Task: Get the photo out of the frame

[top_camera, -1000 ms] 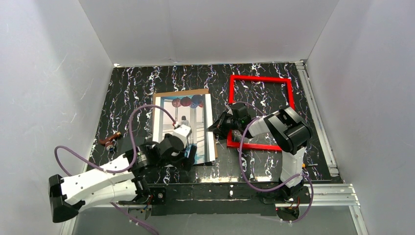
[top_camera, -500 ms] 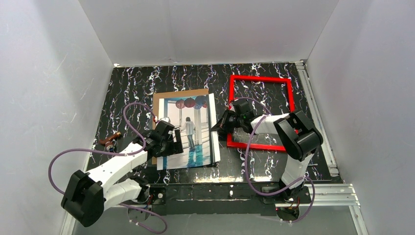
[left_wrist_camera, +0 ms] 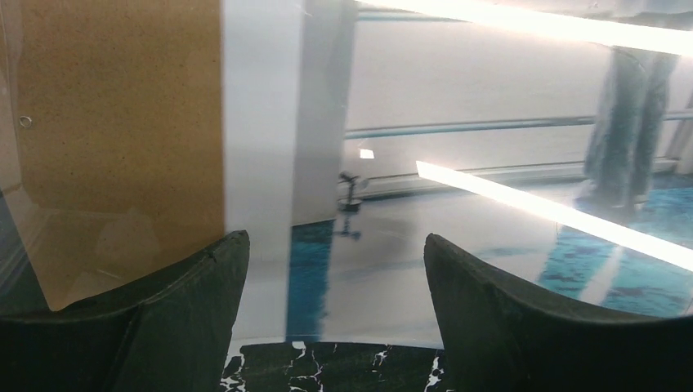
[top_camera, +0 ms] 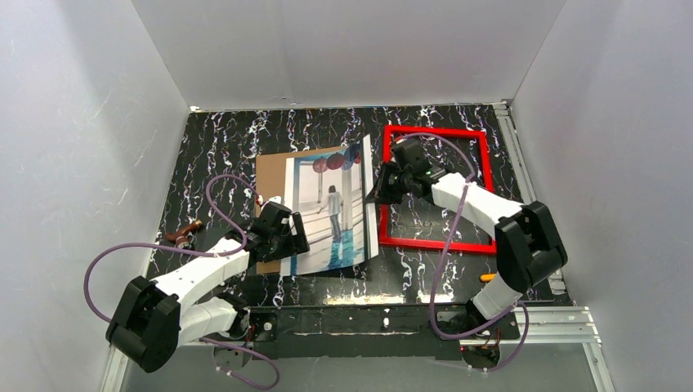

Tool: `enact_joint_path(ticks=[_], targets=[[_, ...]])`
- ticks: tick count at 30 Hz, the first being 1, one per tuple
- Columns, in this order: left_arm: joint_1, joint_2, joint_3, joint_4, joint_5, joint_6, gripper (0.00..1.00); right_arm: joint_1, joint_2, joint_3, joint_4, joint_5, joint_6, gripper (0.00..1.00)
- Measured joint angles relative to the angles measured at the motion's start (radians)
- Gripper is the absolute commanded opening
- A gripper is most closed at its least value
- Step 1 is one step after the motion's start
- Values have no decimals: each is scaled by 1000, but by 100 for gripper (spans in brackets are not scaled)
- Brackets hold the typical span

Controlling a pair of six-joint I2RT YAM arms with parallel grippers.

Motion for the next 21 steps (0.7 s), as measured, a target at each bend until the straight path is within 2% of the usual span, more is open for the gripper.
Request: enact_joint_path(ticks=[10,15,21], targets=[[3,0,-14,32,8,-17,78,-3,-172,330,-438,285,-176,1],[6,1,-12,31,26,-21,80,5,-331,430,-537,348,-264,1],[6,-1,21,-7,85,-37,83,50,-443,462,-544,320,-324,1]])
